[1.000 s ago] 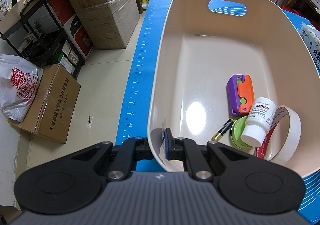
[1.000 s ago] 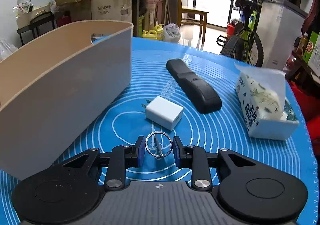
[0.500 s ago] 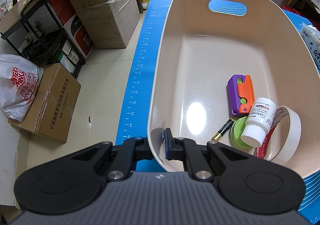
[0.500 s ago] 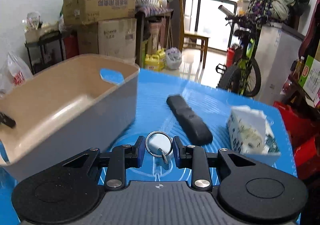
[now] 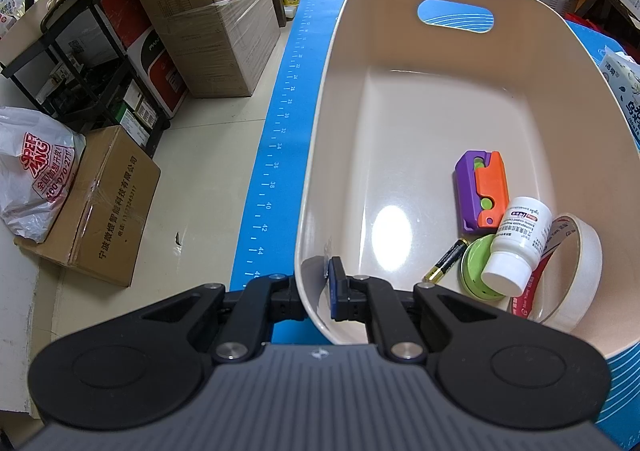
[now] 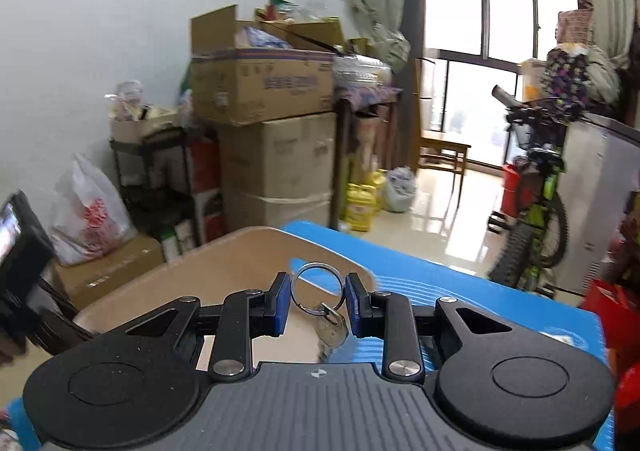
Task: Organize rigid objects
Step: 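Carry the key ring into the basket and release it, then move the right tool to the white charger and grasp it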
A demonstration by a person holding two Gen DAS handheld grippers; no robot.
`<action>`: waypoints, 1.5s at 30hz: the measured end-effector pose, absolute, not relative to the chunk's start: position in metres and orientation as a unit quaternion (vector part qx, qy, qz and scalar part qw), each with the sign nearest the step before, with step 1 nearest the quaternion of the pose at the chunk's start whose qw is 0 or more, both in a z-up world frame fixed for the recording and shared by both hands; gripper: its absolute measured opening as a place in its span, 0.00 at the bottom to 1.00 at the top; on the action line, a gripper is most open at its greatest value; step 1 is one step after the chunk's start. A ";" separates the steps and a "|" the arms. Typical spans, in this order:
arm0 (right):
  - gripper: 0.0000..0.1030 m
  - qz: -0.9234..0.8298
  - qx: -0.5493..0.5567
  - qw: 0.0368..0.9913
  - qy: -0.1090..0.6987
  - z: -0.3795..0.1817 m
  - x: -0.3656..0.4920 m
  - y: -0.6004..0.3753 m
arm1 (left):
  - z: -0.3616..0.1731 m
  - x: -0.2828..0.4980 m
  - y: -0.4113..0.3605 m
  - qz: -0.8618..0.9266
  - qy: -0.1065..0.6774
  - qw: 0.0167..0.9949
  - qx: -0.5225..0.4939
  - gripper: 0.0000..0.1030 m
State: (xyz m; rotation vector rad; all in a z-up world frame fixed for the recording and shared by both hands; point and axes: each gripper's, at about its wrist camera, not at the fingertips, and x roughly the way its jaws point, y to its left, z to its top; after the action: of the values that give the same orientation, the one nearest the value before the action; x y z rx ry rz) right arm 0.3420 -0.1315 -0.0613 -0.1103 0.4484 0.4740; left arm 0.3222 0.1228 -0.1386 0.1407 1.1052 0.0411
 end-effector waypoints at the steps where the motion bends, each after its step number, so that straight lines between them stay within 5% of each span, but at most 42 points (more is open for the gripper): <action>1: 0.36 0.240 -0.051 0.944 0.222 -0.061 0.344 -0.124 | -0.139 0.322 0.123 0.020 0.524 0.849 0.066 0.11; 13: 0.36 0.306 -0.104 0.883 0.340 -0.112 0.355 -0.033 | -0.141 0.320 0.125 0.020 0.523 0.849 0.067 0.10; 14: 0.20 0.310 -0.108 0.877 0.352 -0.117 0.355 -0.030 | -0.141 0.320 0.125 0.020 0.523 0.849 0.067 0.10; 15: 0.20 0.312 -0.111 0.872 0.360 -0.121 0.354 -0.028 | -0.141 0.320 0.125 0.020 0.524 0.849 0.067 0.10; 21: 0.39 0.318 -0.113 0.862 0.377 -0.131 0.353 -0.029 | -0.142 0.319 0.126 0.019 0.523 0.849 0.066 0.10; 23: 0.63 0.317 -0.111 0.867 0.370 -0.127 0.351 -0.034 | -0.142 0.319 0.126 0.019 0.523 0.850 0.066 0.10; 24: 0.66 0.316 -0.105 0.870 0.363 -0.124 0.350 -0.038 | -0.142 0.319 0.126 0.019 0.523 0.850 0.066 0.10; 35: 0.90 0.265 -0.084 0.906 0.318 -0.098 0.364 -0.115 | -0.142 0.319 0.125 0.019 0.523 0.849 0.065 0.10; 45: 0.93 0.159 -0.063 0.920 0.352 -0.136 0.394 -0.207 | -0.143 0.319 0.125 0.019 0.522 0.850 0.063 0.10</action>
State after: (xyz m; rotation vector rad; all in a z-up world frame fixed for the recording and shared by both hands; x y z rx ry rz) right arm 0.3941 -0.2073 -0.1362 -0.1285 0.7237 0.3264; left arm 0.3186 0.1250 -0.1430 0.1329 1.1003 0.0407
